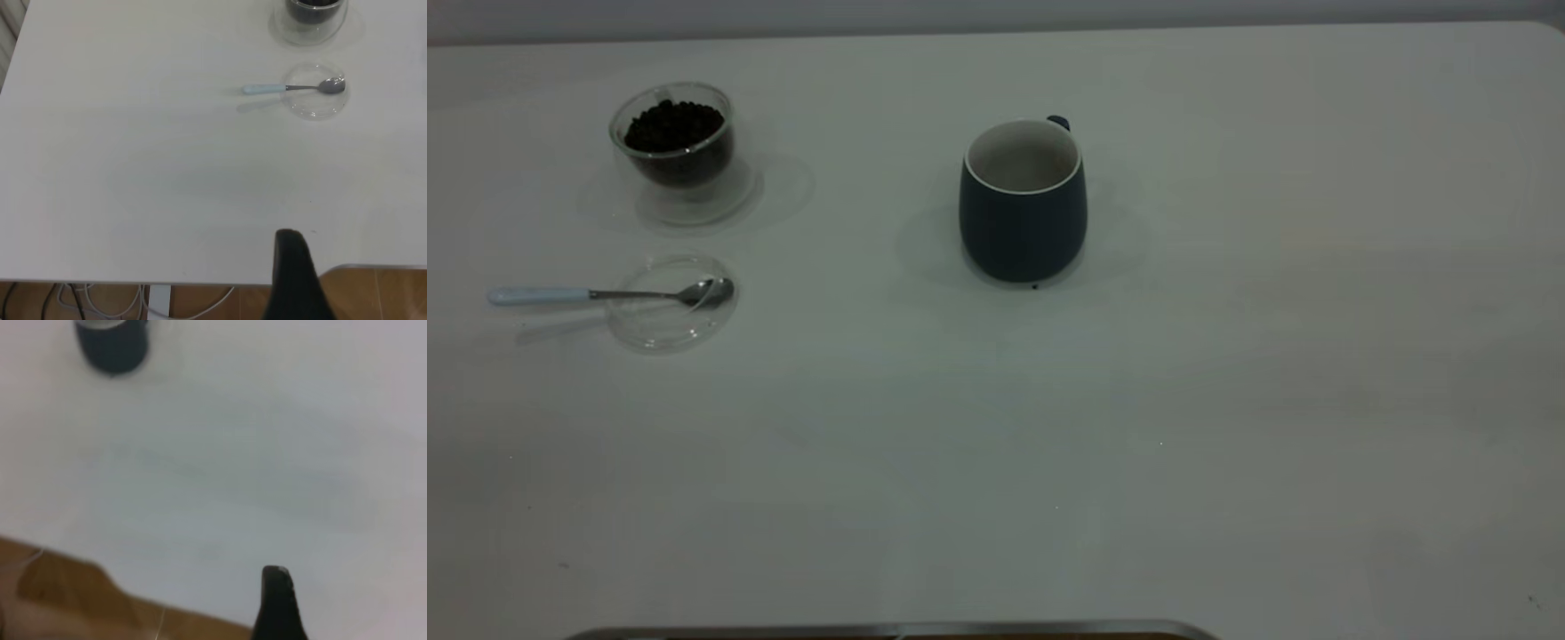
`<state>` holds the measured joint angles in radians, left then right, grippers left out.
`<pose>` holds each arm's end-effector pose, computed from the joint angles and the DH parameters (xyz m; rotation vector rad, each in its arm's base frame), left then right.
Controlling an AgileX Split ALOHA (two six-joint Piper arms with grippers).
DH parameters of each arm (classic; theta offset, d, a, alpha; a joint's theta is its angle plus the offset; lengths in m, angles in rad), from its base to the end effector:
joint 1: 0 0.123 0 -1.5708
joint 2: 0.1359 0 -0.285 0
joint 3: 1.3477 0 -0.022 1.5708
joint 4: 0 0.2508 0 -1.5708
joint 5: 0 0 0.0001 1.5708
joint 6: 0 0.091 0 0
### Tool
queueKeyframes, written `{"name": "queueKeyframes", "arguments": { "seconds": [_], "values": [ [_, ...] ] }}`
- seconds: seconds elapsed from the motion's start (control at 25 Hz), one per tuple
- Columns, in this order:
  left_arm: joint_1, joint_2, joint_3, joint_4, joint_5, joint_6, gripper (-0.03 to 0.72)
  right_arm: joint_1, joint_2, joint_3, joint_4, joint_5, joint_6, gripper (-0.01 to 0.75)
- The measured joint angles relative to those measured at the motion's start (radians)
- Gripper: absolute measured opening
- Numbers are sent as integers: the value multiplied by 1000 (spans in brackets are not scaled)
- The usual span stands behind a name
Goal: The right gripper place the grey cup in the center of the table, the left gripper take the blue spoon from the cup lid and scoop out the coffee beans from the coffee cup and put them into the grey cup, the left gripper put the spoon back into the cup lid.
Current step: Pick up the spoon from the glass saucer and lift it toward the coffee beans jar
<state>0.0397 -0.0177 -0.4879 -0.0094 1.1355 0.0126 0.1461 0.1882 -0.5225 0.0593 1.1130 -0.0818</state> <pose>-0.0094 -0.0012 0.2679 -0.0277 2.1133 0.0198 0.0187 0.0077 0.2785 -0.2559 2.2482 0.1083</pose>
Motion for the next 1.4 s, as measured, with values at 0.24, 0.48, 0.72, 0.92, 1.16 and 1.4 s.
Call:
{"name": "queueKeyframes", "arguments": {
  "seconds": [0.24, 0.48, 0.72, 0.92, 1.16, 1.4],
  "values": [
    [0, 0, 0, 0, 0, 0, 555, -84, -129, 38, -19, 1, 11, 592],
    [0, 0, 0, 0, 0, 0, 555, -113, -188, 44, -27, 5, 11, 592],
    [0, 0, 0, 0, 0, 0, 555, -113, -195, 44, -27, 6, 11, 592],
    [0, 0, 0, 0, 0, 0, 555, -113, -195, 44, -27, 6, 11, 592],
    [0, 0, 0, 0, 0, 0, 555, -113, -195, 44, -27, 7, 11, 592],
    [0, 0, 0, 0, 0, 0, 555, -113, -195, 44, -27, 7, 11, 592]
  ]
}}
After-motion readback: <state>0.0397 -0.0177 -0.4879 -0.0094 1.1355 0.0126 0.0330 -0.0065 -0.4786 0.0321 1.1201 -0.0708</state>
